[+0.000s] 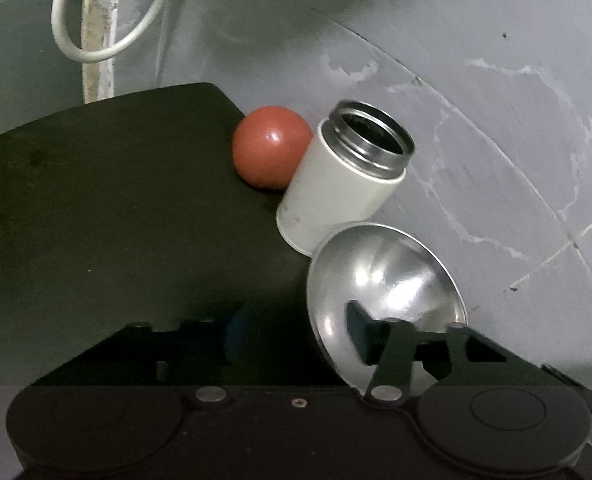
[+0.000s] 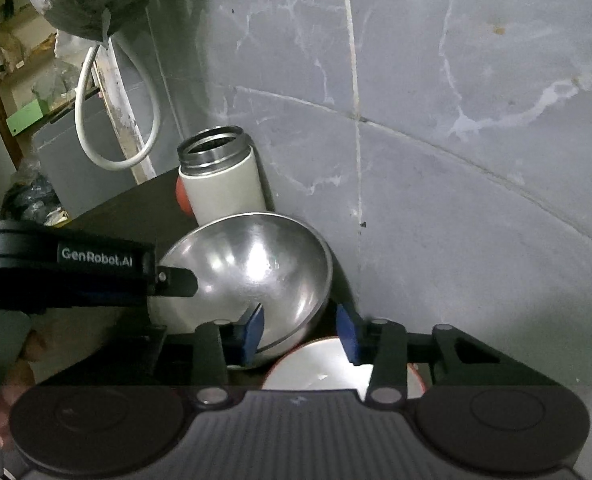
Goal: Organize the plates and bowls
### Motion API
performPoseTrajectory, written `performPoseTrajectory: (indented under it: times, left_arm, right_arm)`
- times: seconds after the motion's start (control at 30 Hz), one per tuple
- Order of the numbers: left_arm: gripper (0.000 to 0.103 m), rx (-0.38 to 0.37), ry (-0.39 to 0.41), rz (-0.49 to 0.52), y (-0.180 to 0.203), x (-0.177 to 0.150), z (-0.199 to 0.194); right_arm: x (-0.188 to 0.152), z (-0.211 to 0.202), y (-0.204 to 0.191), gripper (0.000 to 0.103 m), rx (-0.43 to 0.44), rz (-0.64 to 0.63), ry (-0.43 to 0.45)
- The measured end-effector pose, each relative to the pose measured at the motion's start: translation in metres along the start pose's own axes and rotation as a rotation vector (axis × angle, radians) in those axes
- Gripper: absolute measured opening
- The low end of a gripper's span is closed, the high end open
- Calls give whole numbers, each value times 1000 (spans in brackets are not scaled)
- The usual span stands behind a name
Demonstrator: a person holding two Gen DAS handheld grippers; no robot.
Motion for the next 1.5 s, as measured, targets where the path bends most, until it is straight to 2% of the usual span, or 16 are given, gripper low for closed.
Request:
performPoseTrajectory:
  times: [0.23, 0.33, 0.37, 0.4, 0.7, 1.03, 1.23, 1.5]
  left_arm:
    - [36, -5, -14, 19, 4, 0, 5]
    - [25, -12, -23, 41, 5, 1, 8]
    - [17, -13, -27, 45, 5, 1, 9]
    - [15, -16, -29, 48, 5, 1, 9]
    - [15, 22, 4, 76, -3, -4, -6]
    - [15, 5, 104, 28, -14, -1, -72]
    - [15, -12, 141, 30, -9, -18, -114]
    - [15, -36, 118, 7, -3, -64, -153]
  right_arm:
    - [2, 9, 4, 39, 12, -9, -28]
    - [3, 12, 5, 35, 21, -21, -37]
    - [4, 13, 5, 34, 22, -25, -37]
    - [4, 13, 5, 31, 24, -29, -36]
    - [-1, 6, -5, 23, 55, -57, -15]
    - [9, -43, -30, 23, 119, -95, 73]
    - [4, -83, -36, 23, 148, -116, 91]
    - [-22, -128, -39, 23, 201, -156, 42]
Point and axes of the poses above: each gripper's, at about its wrist camera, not at the fingertips, and z roughly the way its jaws point, y to its right, x to its top, the point moved 4 cm from there along z, roughly the way its jaws point, and after that the axes turned 13 degrees about x, right-handed, at the moved point
